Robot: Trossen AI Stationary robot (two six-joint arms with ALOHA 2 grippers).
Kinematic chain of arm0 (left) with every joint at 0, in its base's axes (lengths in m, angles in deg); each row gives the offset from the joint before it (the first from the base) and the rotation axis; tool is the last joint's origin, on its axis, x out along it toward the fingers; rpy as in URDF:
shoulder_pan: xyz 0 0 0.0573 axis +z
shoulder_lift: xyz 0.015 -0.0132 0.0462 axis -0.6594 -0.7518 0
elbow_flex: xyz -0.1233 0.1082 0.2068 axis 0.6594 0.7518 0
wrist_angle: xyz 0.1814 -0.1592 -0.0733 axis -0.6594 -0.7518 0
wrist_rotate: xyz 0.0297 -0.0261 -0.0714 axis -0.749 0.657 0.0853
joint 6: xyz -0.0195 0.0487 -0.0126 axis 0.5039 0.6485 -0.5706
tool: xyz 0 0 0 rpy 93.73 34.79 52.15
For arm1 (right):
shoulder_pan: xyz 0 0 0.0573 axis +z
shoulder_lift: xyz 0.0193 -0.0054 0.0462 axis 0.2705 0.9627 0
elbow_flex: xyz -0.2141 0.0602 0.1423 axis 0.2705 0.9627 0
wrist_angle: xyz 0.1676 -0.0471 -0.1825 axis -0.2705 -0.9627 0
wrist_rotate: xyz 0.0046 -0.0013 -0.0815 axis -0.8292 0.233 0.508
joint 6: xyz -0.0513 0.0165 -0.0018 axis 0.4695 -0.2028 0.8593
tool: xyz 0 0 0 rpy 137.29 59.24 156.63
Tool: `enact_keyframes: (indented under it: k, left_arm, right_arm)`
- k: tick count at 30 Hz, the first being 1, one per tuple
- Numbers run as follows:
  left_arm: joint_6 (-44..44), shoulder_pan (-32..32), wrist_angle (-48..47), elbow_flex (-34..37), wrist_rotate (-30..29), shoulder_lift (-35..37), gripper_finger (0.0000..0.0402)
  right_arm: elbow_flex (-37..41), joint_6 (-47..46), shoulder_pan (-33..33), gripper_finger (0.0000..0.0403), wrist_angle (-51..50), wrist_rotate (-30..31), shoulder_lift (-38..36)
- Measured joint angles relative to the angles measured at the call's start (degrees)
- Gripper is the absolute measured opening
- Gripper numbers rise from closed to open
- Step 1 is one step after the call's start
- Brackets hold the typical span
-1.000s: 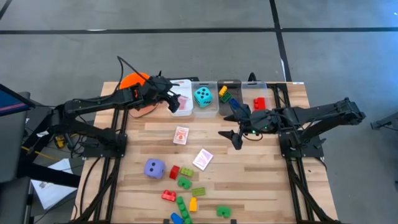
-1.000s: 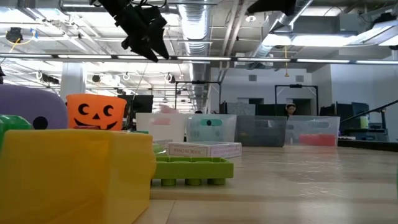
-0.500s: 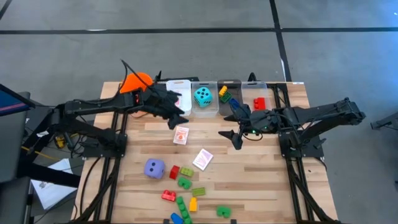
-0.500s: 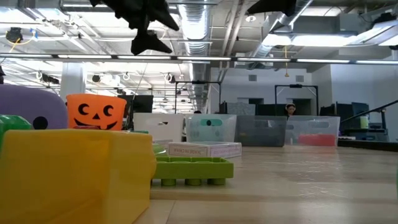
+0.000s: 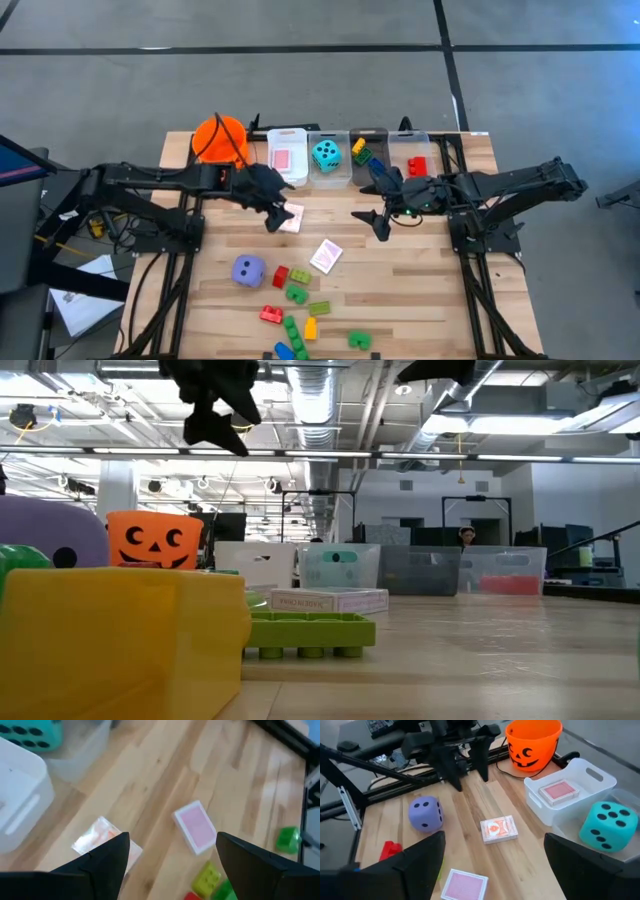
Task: Pick & Place Toys
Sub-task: Put the small red game piece into the black bin
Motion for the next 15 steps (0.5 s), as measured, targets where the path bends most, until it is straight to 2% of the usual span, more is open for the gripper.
enact_keyframes:
  k: [8,15]
  left_arm:
    - [-2.5,-8.6,0.3,0.0,0.2,-0.3,0.0291]
    - [-19.1,-16.4,1.2,0.0,0.4,-5.2,0.0291]
  right_arm:
    - [-0.2,0.2,-0.7,0.0331,1.3,0.0,3.3]
    - [0.1,-0.1,0.1,0.0331,3.7,-0.6,11.0]
